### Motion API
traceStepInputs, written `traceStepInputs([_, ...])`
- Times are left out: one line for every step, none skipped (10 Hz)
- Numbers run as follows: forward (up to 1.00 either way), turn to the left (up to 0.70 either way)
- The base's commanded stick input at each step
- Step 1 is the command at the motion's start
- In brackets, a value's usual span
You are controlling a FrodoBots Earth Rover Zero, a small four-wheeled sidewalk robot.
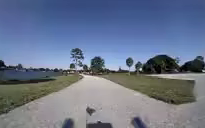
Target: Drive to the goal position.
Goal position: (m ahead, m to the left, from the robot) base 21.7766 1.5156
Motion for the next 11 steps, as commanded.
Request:
traceStepInputs([0.7,0.0])
traceStepInputs([0.7,0.0])
traceStepInputs([0.7,0.09])
traceStepInputs([0.7,0.26])
traceStepInputs([0.7,0.35])
traceStepInputs([0.7,0.35])
traceStepInputs([0.7,0.32])
traceStepInputs([0.7,0.03])
traceStepInputs([0.7,0.0])
traceStepInputs([0.7,0.0])
traceStepInputs([0.7,0.0])
